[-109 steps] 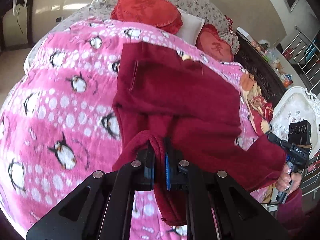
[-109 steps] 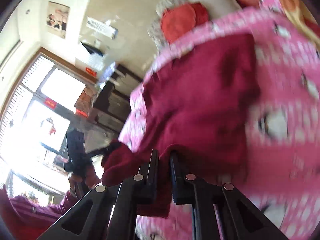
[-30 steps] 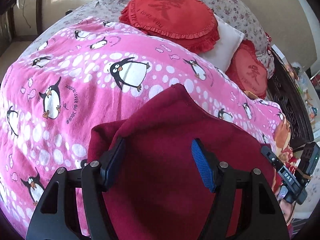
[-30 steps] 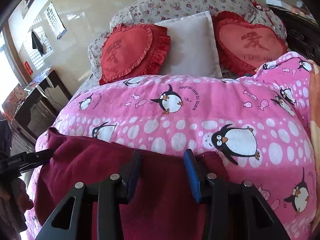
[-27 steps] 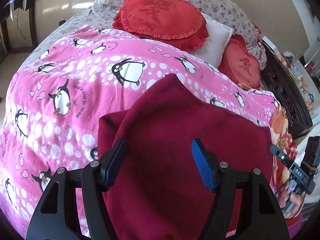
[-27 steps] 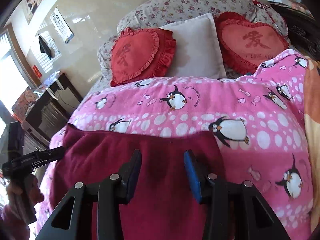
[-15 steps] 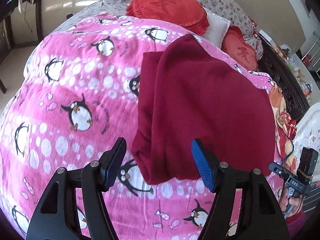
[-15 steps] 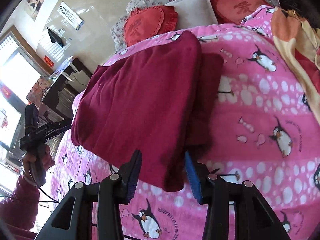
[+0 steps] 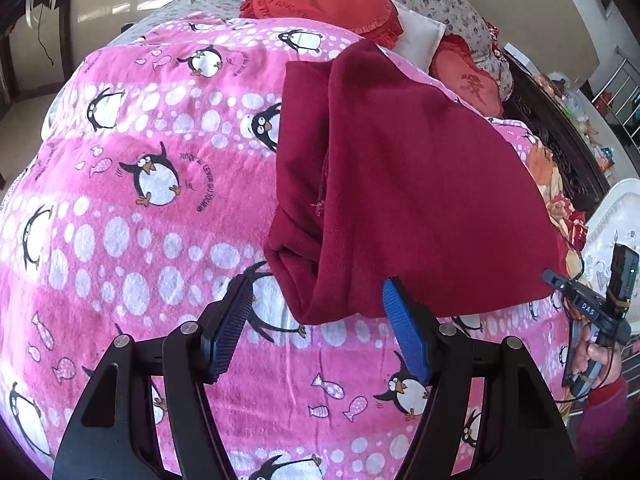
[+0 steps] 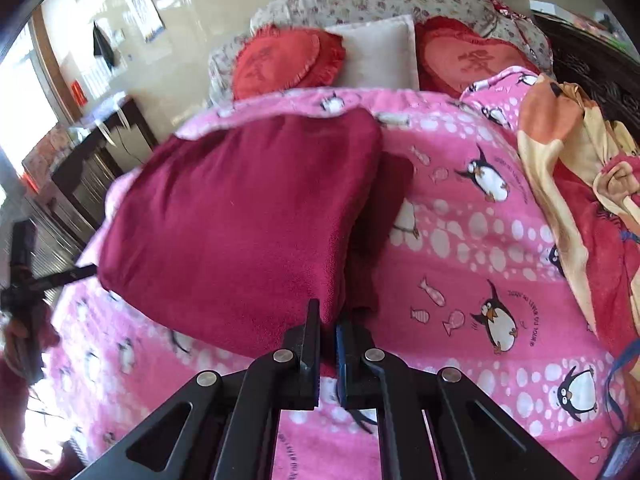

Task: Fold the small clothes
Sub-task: 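Grasp the folded sweatshirt edge with the right gripper, then lift the edge with the right gripper while the left gripper grasps it too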

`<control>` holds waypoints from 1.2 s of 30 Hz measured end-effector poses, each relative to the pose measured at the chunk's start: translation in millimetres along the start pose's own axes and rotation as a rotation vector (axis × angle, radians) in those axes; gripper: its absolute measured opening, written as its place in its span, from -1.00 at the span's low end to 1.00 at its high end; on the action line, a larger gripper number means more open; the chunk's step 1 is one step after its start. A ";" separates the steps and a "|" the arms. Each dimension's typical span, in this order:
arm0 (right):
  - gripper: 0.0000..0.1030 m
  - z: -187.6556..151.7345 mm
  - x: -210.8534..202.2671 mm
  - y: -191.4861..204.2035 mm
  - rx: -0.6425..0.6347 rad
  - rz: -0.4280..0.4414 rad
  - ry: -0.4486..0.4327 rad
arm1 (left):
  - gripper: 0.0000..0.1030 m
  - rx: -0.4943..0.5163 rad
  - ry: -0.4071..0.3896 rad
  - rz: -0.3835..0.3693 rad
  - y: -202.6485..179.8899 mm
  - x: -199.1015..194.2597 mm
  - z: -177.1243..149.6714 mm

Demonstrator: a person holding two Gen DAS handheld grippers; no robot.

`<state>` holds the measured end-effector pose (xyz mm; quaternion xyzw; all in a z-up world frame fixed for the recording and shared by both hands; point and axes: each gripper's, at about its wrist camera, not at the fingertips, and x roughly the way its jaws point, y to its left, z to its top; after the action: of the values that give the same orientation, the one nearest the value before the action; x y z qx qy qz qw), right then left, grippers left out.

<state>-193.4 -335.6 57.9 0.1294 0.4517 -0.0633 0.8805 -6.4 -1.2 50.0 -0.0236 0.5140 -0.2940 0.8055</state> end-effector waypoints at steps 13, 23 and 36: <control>-0.55 40.8 -43.0 15.9 0.025 0.057 -0.110 | 0.32 0.010 -0.060 0.076 -13.8 5.2 4.3; -0.55 132.1 74.0 162.9 -0.170 0.209 -0.058 | 0.32 -0.021 -0.072 0.208 -7.0 18.9 17.3; -0.56 184.1 184.3 251.7 -0.282 0.132 0.032 | 0.32 -0.052 -0.051 0.182 9.7 38.5 17.0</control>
<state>115.1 -145.8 54.0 0.0349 0.4605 0.0607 0.8849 23.8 -16.9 23.4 -0.0053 0.5010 -0.2052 0.8407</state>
